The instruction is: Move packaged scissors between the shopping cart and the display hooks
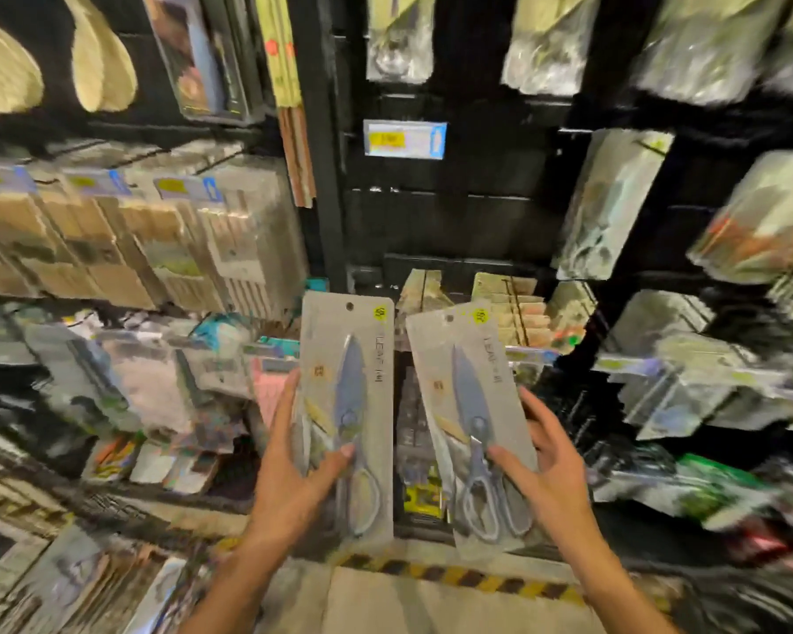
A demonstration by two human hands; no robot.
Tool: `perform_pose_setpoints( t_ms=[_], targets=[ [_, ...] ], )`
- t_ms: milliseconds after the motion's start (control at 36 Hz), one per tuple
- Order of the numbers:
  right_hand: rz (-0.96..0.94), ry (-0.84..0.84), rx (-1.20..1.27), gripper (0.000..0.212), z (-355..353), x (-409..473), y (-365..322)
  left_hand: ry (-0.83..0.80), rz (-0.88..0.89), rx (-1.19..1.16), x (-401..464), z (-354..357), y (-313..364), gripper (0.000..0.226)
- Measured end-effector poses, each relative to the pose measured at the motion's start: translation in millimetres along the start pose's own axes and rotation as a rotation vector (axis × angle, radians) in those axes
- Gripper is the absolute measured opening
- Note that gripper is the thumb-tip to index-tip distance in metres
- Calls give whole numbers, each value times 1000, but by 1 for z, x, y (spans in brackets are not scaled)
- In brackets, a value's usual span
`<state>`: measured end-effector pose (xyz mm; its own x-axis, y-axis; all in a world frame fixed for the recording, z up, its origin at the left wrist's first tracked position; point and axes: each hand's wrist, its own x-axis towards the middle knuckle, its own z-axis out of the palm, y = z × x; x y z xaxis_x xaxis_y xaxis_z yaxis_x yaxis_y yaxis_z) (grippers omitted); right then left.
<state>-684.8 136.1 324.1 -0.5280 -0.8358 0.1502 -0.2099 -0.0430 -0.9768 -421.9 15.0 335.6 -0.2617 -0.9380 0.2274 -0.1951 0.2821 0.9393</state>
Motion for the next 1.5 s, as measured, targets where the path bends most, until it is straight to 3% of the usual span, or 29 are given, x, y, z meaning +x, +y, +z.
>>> perform_pose_setpoints(
  t_ms=[361,750,1083,1500],
  targets=[
    [-66,276,-27,68,-123,-32,-23,-252,144,-149,5,107,71,100],
    [-196,265,88,70,-219,50,-21,-198,252,-78,39,209,134,98],
    [-231,209,83,72,-240,124,-19,-115,305,-73,74,242,151,98],
    [-266,269,93,72,-247,173,-27,-193,315,-124,126,256,151,100]
  ],
)
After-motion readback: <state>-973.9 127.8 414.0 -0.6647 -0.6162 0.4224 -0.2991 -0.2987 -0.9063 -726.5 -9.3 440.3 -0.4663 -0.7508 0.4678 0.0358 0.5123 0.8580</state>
